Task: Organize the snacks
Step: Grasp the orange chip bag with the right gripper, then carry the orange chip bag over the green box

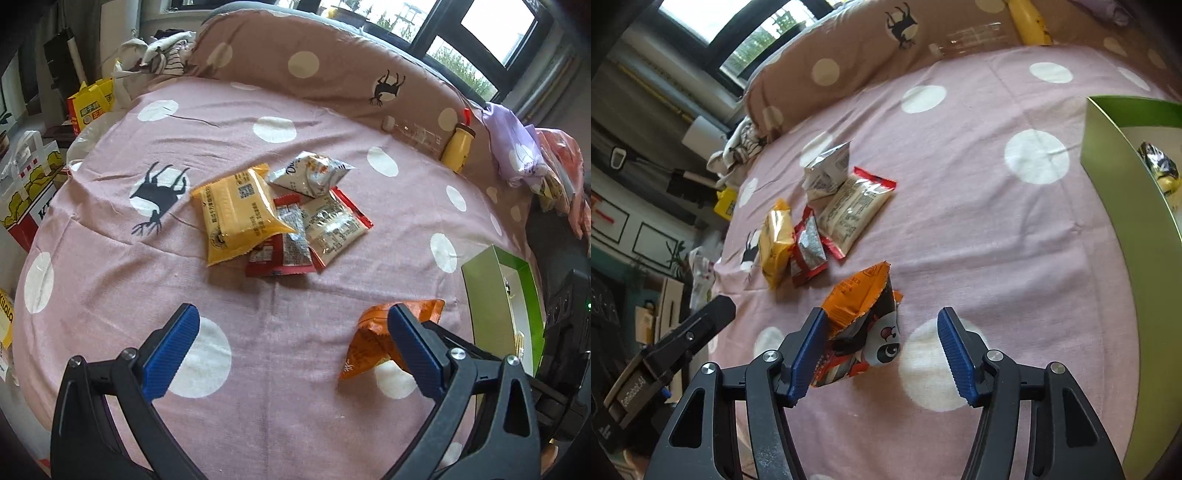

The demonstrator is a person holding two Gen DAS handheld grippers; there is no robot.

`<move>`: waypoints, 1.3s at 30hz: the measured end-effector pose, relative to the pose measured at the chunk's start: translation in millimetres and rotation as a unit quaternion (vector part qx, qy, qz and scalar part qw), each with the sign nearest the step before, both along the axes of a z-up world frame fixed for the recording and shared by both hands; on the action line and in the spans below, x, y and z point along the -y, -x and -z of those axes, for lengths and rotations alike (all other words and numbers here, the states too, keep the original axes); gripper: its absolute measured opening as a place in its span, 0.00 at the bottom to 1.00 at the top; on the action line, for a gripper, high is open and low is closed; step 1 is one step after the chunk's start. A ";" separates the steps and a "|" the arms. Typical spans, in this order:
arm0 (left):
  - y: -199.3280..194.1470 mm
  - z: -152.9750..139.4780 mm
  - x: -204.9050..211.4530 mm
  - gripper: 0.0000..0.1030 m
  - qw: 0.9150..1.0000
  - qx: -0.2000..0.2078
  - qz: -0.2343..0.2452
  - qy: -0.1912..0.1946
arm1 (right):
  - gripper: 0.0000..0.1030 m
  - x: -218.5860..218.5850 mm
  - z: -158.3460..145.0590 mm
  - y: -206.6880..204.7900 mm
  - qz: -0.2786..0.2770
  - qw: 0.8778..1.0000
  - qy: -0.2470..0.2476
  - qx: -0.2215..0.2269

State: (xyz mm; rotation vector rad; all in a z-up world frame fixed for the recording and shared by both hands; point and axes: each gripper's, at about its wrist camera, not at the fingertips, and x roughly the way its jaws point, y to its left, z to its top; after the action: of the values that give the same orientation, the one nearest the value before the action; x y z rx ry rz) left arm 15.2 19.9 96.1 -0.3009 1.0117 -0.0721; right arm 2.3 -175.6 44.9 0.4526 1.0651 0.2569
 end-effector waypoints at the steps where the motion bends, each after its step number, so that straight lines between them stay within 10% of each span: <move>1: -0.8 2.4 5.4 0.99 1.000 -0.006 0.011 0.005 | 0.60 4.1 1.0 0.6 0.005 1.000 -0.003 -0.002; 13: 0.1 21.6 66.7 0.99 0.990 -0.033 0.128 0.053 | 0.60 46.7 4.0 8.3 0.067 0.998 0.007 -0.012; 30: -12.3 43.0 93.0 0.91 0.984 -0.047 0.154 0.071 | 0.60 41.0 5.2 -0.4 0.031 0.996 -0.082 0.011; 39: -20.7 60.4 95.9 0.69 0.985 -0.068 0.143 0.060 | 0.60 28.3 23.1 -10.7 0.008 0.996 -0.088 -0.021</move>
State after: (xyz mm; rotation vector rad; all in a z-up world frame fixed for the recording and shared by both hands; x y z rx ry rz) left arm 35.9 -76.0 35.7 -0.2717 1.1841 -0.3791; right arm 13.0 -203.9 21.8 0.6264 1.0836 0.3292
